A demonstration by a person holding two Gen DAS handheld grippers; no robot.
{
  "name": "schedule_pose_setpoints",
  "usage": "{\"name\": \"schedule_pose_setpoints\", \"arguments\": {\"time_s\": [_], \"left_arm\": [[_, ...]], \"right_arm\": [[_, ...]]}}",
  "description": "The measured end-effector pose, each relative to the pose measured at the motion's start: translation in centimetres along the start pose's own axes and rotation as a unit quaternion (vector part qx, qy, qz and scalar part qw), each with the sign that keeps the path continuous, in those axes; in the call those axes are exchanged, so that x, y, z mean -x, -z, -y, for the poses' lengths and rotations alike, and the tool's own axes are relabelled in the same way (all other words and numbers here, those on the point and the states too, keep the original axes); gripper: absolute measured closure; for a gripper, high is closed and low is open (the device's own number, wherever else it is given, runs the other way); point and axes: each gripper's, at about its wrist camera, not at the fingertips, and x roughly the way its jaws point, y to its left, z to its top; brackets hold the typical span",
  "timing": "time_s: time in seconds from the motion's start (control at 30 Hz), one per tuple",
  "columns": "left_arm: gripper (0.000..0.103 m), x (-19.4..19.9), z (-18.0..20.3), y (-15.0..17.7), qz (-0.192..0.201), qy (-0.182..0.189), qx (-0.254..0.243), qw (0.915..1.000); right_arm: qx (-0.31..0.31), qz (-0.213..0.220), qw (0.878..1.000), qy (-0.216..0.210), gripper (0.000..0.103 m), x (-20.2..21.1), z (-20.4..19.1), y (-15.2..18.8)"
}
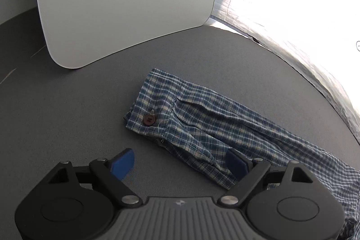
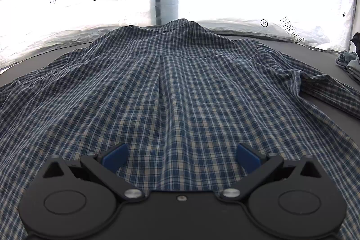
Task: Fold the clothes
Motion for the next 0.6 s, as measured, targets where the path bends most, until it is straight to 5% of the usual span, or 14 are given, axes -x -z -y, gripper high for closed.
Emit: {"name": "schedule_pose_setpoints", "arguments": {"time_s": [0.27, 0.4, 0.47, 0.5, 0.6], "left_arm": [[0.005, -2.5, 1.3, -0.6, 0.014, -0.030, -0.024, 0.9992], [0.013, -2.9, 2.6, 0.1, 0.027, -0.058, -0.069, 0.9956], [0.043, -2.6, 3.2, 0.6, 0.045, -0.045, -0.102, 0.9927], [0.051, -2.3, 3.6, 0.8, 0.052, -0.037, -0.123, 0.9903], [0.091, -1.8, 5.7, 1.8, 0.059, -0.027, -0.209, 0.9759]], "right_arm": [[-0.001, 0.000, 1.000, 0.004, 0.000, -0.2, -0.2, 0.0], [-0.001, 0.000, 1.000, 0.004, 0.000, -0.2, -0.3, 0.0], [-0.001, 0.000, 1.000, 0.005, 0.000, -0.2, -0.3, 0.0], [-0.002, 0.000, 1.000, 0.005, 0.000, -0.2, -0.3, 0.0], [-0.002, 0.000, 1.000, 0.004, 0.000, -0.2, -0.3, 0.0]]}}
